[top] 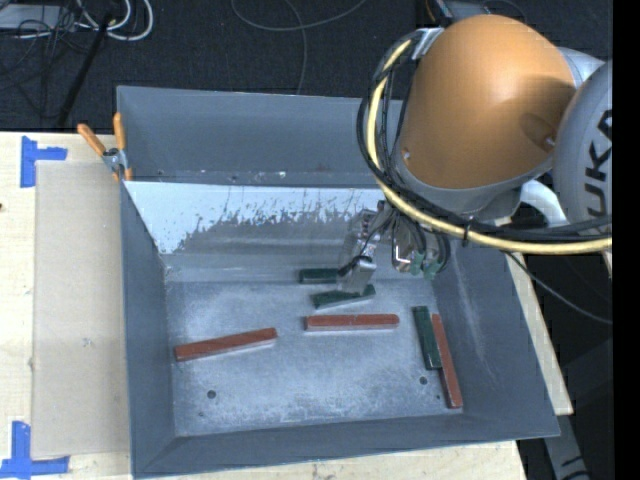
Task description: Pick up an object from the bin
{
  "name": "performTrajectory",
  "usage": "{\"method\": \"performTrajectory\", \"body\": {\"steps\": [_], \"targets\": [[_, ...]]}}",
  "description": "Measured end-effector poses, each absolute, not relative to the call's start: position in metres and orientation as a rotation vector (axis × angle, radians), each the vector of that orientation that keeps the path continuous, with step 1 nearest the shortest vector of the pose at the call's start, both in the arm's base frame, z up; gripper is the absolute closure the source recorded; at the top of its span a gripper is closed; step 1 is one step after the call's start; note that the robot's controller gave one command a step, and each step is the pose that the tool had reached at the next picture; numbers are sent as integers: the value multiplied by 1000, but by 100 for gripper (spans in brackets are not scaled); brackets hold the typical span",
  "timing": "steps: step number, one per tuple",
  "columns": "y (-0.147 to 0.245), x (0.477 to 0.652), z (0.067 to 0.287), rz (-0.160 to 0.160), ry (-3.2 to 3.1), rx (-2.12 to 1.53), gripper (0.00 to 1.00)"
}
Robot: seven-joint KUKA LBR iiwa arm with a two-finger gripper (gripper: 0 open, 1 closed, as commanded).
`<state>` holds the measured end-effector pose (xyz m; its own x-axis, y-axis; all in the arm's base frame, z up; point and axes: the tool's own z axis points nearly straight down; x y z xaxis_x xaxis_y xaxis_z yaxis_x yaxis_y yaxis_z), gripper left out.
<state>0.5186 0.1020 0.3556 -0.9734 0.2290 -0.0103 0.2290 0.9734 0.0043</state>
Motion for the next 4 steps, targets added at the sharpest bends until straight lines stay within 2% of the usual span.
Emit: {"method": "performTrajectory", "body": {"steps": [1, 2, 3, 4], "targets": [[103, 518, 351, 0, 3120, 357, 0], [98, 494, 243, -2, 3149, 7, 0], [143, 560, 65, -1, 3145, -128, 0], [142, 561, 70, 1, 3141, -122, 100]]}}
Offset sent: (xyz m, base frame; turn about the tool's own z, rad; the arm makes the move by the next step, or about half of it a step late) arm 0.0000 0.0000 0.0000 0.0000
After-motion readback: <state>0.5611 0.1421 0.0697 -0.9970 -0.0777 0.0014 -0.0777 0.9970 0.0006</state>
